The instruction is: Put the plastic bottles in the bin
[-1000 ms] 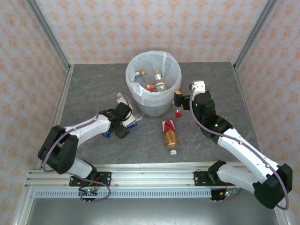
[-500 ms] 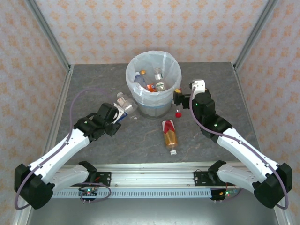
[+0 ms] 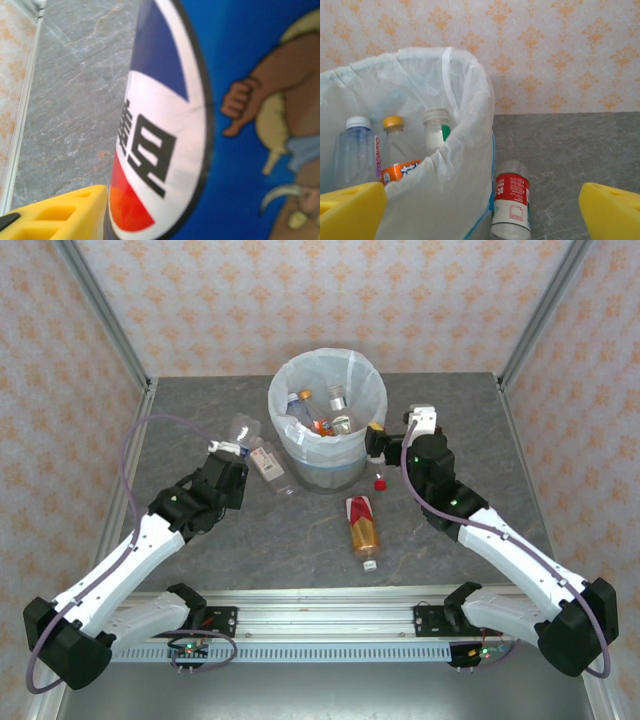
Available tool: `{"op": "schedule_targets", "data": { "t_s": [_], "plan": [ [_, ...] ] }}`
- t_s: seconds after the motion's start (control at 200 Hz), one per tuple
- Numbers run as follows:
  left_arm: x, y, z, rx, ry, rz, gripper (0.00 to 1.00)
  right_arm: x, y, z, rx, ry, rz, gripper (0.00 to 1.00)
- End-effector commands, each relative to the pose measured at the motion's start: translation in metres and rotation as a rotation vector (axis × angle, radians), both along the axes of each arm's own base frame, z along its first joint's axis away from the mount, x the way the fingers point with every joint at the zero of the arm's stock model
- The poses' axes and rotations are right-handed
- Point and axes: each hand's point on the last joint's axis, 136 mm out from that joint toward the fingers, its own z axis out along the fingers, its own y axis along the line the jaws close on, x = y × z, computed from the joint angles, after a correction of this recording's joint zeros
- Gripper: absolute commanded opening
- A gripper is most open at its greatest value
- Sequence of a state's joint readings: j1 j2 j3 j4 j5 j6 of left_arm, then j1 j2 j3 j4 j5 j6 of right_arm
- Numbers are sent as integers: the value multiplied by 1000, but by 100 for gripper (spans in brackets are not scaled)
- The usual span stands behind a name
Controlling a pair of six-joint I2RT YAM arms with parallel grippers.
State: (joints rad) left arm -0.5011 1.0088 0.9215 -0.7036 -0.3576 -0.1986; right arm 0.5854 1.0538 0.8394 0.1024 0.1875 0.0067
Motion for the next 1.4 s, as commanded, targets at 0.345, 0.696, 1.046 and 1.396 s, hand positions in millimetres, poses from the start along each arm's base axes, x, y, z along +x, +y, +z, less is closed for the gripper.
{"op": "schedule_targets", "data": {
  "t_s": [0.345, 0.696, 1.046, 1.396],
  "plan": [
    [32, 11, 60, -229, -277, 294, 0, 1, -3, 12, 150, -46, -25, 99],
    [39, 4, 94, -392, -450, 290, 0, 0, -4, 12, 183, -40, -35, 99],
    [62, -44, 188, -546, -600, 25, 0, -1, -4, 16, 185, -44, -29, 99],
    [94, -139, 239, -720, -560, -368, 0, -6, -6, 17, 198, -33, -28, 99]
  ]
}}
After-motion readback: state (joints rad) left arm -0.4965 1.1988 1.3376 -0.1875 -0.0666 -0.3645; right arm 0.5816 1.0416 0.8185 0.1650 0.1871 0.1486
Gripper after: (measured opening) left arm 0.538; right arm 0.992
